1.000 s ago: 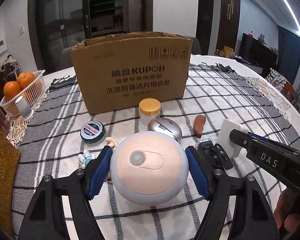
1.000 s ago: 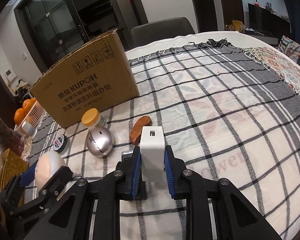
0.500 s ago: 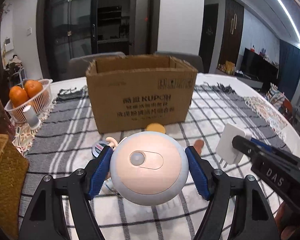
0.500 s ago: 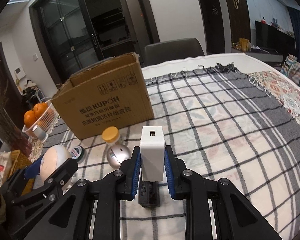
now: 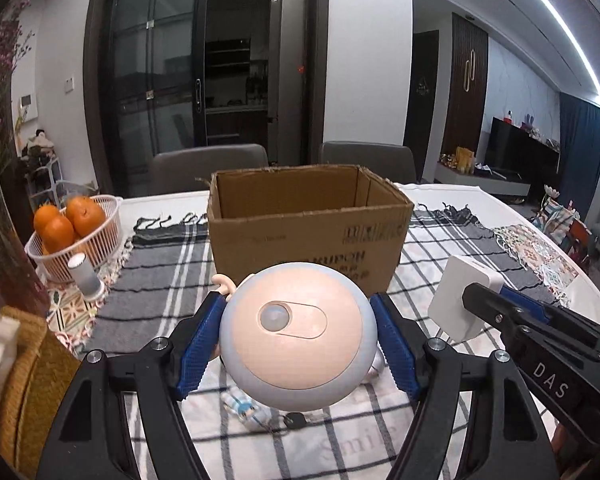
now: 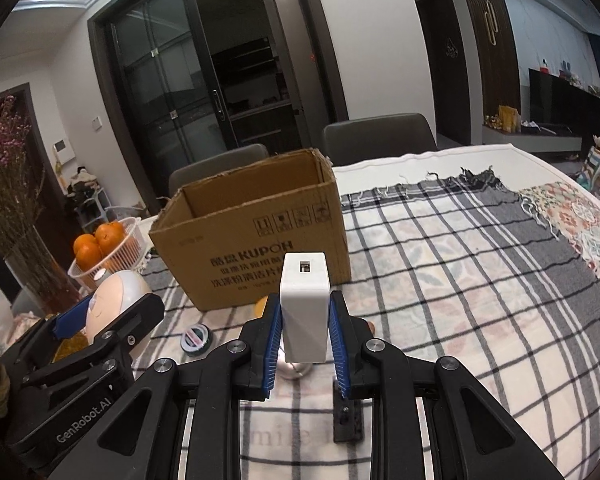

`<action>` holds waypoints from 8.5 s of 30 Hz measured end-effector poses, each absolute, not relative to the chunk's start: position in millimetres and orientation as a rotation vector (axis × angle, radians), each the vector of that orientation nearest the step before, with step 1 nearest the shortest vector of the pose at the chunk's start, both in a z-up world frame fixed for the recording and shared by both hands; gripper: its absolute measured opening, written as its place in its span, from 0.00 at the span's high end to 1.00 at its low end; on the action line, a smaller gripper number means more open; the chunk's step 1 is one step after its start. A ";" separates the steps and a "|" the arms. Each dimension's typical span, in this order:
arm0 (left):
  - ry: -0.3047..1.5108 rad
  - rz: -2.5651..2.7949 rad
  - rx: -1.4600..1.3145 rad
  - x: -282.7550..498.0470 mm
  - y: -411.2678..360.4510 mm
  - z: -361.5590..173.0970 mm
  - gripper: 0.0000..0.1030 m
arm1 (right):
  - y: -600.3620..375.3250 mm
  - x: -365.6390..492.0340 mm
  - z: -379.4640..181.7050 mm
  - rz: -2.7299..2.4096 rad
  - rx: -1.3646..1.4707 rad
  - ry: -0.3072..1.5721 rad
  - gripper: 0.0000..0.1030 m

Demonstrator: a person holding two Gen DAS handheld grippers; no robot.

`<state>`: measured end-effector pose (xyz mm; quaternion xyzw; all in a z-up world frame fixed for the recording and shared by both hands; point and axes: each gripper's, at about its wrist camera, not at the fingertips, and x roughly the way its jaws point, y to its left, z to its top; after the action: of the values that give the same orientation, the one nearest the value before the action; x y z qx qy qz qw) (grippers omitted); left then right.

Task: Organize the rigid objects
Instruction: 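Carry the lamp and the white charger with both grippers toward the cardboard box, then open both grippers to drop the lamp and charger into the box, then grasp the green-white tin with the left gripper while the right gripper grasps the yellow-lidded jar, then carry the tin and the jar with both grippers over the box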

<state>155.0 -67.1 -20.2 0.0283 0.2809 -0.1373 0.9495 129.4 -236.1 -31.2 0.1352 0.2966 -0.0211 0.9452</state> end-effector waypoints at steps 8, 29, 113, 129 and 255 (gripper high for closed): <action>0.575 -0.320 0.041 175.8 -60.8 -3.8 0.28 | -228.3 144.8 -9.1 -0.023 0.255 0.544 0.77; 0.564 -0.284 0.110 239.2 -71.9 50.0 0.28 | -239.0 214.5 40.9 0.031 0.246 0.488 0.77; 1.024 -0.234 0.139 271.2 -44.0 -7.9 0.22 | -212.2 268.8 6.4 0.073 0.059 0.955 0.58; 1.152 -0.228 0.167 274.0 -41.1 -63.0 0.22 | -204.0 274.7 -53.1 0.114 0.096 1.058 0.58; 0.813 -0.294 0.070 283.9 -73.0 60.2 0.51 | -237.1 274.7 49.3 0.122 0.209 0.704 0.59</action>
<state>283.9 -73.0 60.2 0.0339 0.3939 -0.1422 0.9075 274.7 -237.1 49.3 0.1019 0.3439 0.0598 0.9315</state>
